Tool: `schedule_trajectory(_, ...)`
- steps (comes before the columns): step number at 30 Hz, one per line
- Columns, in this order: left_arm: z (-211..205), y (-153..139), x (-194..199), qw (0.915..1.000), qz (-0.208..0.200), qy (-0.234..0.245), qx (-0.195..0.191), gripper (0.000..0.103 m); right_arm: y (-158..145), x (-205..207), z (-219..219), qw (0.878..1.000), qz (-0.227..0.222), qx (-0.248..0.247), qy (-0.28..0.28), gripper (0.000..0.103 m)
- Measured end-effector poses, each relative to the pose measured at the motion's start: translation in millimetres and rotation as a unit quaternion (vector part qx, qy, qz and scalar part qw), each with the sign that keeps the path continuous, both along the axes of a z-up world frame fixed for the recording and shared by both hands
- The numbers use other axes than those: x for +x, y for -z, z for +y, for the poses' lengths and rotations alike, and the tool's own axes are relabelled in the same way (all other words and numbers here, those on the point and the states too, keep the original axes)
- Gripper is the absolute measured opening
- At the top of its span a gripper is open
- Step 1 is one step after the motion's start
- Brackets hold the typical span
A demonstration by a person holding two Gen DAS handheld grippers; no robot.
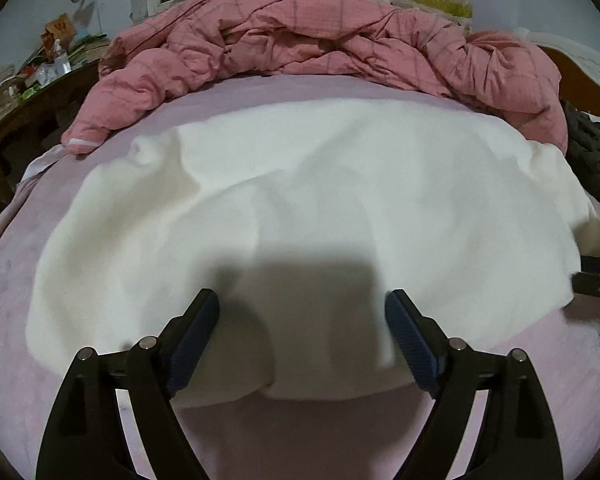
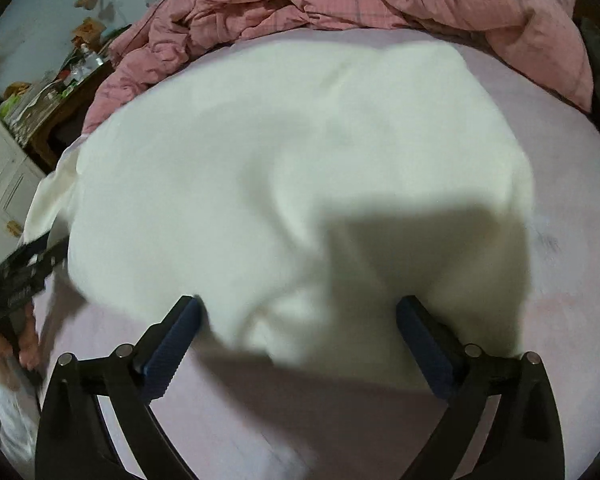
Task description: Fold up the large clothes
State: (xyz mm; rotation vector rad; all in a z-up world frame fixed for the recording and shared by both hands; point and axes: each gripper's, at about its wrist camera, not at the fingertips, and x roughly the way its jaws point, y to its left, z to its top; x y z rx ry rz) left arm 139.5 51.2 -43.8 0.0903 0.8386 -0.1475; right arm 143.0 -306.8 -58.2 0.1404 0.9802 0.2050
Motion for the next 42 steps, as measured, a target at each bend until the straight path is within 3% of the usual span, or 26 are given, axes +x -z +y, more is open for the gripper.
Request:
schedule_trajectory(2, 3.8, 0.6, -0.7, 1.0000, -0.003, 0.000, -0.008, 0.086, -5.9, -11.3, -8.2, 0.999, -0.019, -0.035, 0.012, 0.086)
schedule_trajectory(5, 2.8, 3.7, -2.9, 0.9999, -0.013, 0.001, -0.003, 0.087, -24.8, -22.0, -34.4, 0.994, -0.060, -0.053, 0.077, 0.086)
schedule_trajectory(8, 3.8, 5.8, -5.2, 0.9997, -0.022, -0.003, -0.012, 0.089, -32.9, -24.0, -61.9, 0.990, -0.064, -0.039, 0.119, 0.086)
schedule_trajectory(12, 6.5, 5.8, -4.6, 0.9996, -0.018, -0.006, -0.022, 0.089, -26.4, -29.1, -78.0, 0.994, -0.041, -0.003, 0.101, 0.086)
schedule_trajectory(16, 7.2, 6.9, -5.4, 0.9994, -0.016, -0.009, -0.029, 0.090, -5.6, -33.6, -65.3, 0.998, -0.024, -0.019, 0.061, 0.085)
schedule_trajectory(17, 6.3, 7.1, -5.8, 0.9994, -0.016, -0.010, -0.028, 0.091, -1.0, -32.4, -62.5, 0.998, -0.022, -0.026, 0.059, 0.077)
schedule_trajectory(18, 5.7, 7.4, -6.3, 0.9994, -0.017, -0.011, -0.028, 0.091, 0.8, -32.6, -60.6, 0.996, -0.034, -0.041, 0.067, 0.061)
schedule_trajectory(19, 5.7, 7.7, -6.7, 0.9994, -0.018, -0.011, -0.028, 0.091, 1.1, -36.1, -58.6, 0.993, -0.048, -0.065, 0.084, 0.019)
schedule_trajectory(20, 5.8, 7.8, -6.6, 0.9994, -0.017, -0.011, -0.028, 0.091, -0.1, -37.4, -59.9, 0.992, -0.057, -0.064, 0.093, 0.013)
schedule_trajectory(22, 5.6, 8.0, -7.2, 0.9993, -0.016, -0.011, -0.031, 0.091, -11.9, -49.9, -67.4, 0.987, -0.095, -0.029, 0.124, 0.011)
schedule_trajectory(25, 6.3, 8.2, -8.5, 0.9992, -0.014, -0.011, -0.035, 0.091, -45.2, -70.3, -67.6, 0.971, -0.191, -0.053, 0.137, 0.011)
schedule_trajectory(26, 7.3, 8.1, -8.2, 0.9992, -0.015, -0.010, -0.036, 0.091, -47.8, -69.6, -64.4, 0.969, -0.198, -0.074, 0.126, 0.011)
schedule_trajectory(27, 7.1, 8.3, -8.4, 0.9992, -0.014, -0.009, -0.037, 0.092, -41.5, -60.9, -60.3, 0.970, -0.180, -0.117, 0.117, 0.011)
schedule_trajectory(28, 6.8, 8.4, -8.3, 0.9991, -0.013, -0.009, -0.038, 0.092, -26.7, -49.2, -62.5, 0.974, -0.140, -0.126, 0.126, 0.011)
schedule_trajectory(30, 7.3, 8.4, -8.4, 0.9992, -0.010, -0.008, -0.039, 0.092, -0.2, -33.4, -76.8, 0.983, -0.060, -0.076, 0.157, 0.011)
schedule_trajectory(33, 8.9, 7.5, -8.2, 0.9992, -0.008, -0.006, -0.040, 0.093, -7.6, -33.4, -84.6, 0.982, -0.061, -0.046, 0.170, 0.012)
schedule_trajectory(35, 9.0, 7.4, -8.5, 0.9991, -0.009, -0.007, -0.040, 0.093, -8.4, -34.0, -79.9, 0.983, -0.053, -0.055, 0.165, 0.024)
schedule_trajectory(36, 9.1, 7.4, -8.9, 0.9991, -0.010, -0.009, -0.041, 0.093, -12.7, -35.3, -81.5, 0.982, -0.062, -0.051, 0.172, 0.025)
schedule_trajectory(38, 8.8, 7.5, -9.4, 0.9990, -0.011, -0.013, -0.041, 0.094, -31.5, -49.3, -91.2, 0.971, -0.121, -0.016, 0.205, 0.041)
schedule_trajectory(39, 8.4, 7.8, -9.5, 0.9990, -0.012, -0.014, -0.040, 0.094, -40.9, -55.7, -94.7, 0.965, -0.149, -0.010, 0.215, 0.067)
schedule_trajectory(40, 8.3, 8.3, -9.3, 0.9990, -0.013, -0.014, -0.039, 0.094, -50.3, -55.4, -97.3, 0.961, -0.170, -0.007, 0.217, 0.077)
schedule_trajectory(42, 7.0, 9.3, -9.2, 0.9990, -0.015, -0.016, -0.039, 0.096, -66.1, -41.2, -97.9, 0.961, -0.179, -0.006, 0.210, 0.077)
